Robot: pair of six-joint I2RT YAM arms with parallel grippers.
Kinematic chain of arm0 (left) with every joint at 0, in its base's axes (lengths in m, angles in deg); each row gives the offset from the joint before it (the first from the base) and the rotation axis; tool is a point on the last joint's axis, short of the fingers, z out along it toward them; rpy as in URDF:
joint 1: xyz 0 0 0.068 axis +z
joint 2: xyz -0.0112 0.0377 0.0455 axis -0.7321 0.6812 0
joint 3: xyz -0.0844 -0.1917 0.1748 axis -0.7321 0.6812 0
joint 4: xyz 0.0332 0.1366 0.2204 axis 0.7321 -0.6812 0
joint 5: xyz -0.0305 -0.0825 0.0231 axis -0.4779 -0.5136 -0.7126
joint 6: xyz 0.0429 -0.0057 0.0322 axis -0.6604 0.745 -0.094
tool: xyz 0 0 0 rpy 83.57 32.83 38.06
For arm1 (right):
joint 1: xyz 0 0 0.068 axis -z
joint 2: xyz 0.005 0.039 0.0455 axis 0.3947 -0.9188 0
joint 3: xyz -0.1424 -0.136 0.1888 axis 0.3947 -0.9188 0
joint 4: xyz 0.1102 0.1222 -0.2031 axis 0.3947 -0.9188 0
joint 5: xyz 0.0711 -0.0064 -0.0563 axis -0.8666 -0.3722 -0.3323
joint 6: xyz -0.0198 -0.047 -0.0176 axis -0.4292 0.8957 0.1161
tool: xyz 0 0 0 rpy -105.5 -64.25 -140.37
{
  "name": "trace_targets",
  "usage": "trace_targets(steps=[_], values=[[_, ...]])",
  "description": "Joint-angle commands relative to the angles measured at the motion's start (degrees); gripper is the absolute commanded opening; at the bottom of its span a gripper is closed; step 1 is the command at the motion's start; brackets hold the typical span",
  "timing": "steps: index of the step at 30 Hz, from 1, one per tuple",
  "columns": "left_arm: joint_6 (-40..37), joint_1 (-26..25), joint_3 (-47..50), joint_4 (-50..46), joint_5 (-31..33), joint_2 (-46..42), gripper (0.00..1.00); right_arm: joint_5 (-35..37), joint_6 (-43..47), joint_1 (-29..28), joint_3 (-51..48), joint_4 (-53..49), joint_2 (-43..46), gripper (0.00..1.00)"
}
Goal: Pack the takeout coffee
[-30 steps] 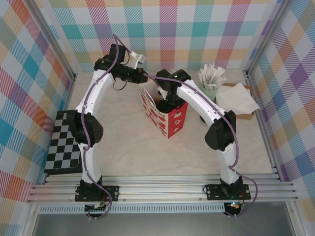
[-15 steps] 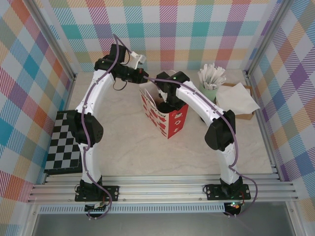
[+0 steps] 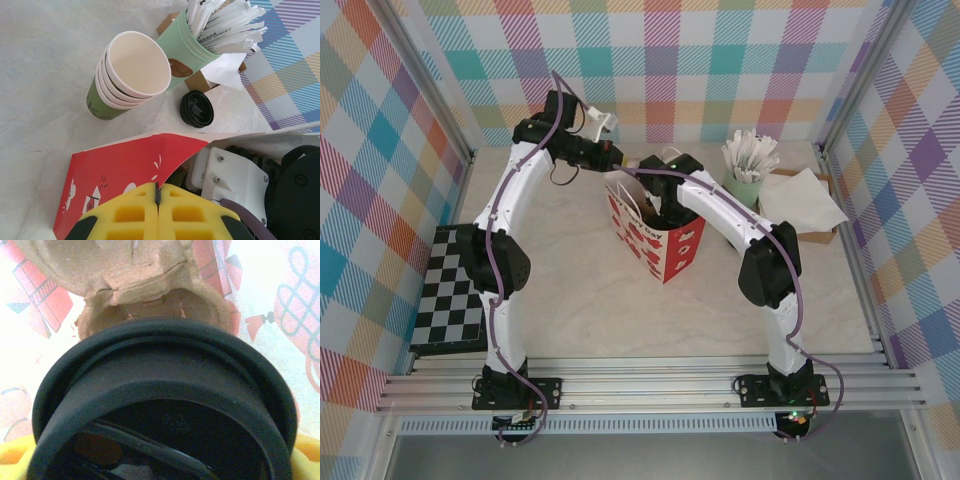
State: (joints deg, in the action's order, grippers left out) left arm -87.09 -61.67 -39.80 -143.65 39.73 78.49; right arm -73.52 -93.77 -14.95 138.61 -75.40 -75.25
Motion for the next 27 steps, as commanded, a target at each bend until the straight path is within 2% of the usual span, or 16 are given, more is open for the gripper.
trace_targets(steps=[1, 27], values=[[-0.71, 0.11, -1.04, 0.42, -0.48, -0.29, 0.00, -0.14, -0.04, 0.40, -1.62, 0.01, 0.68, 0.57], [0.25, 0.11, -1.15, 0.94, -0.43, 0.07, 0.00, -2.61, 5.32, 0.32, -6.74, 9.22, 2.69, 0.56]])
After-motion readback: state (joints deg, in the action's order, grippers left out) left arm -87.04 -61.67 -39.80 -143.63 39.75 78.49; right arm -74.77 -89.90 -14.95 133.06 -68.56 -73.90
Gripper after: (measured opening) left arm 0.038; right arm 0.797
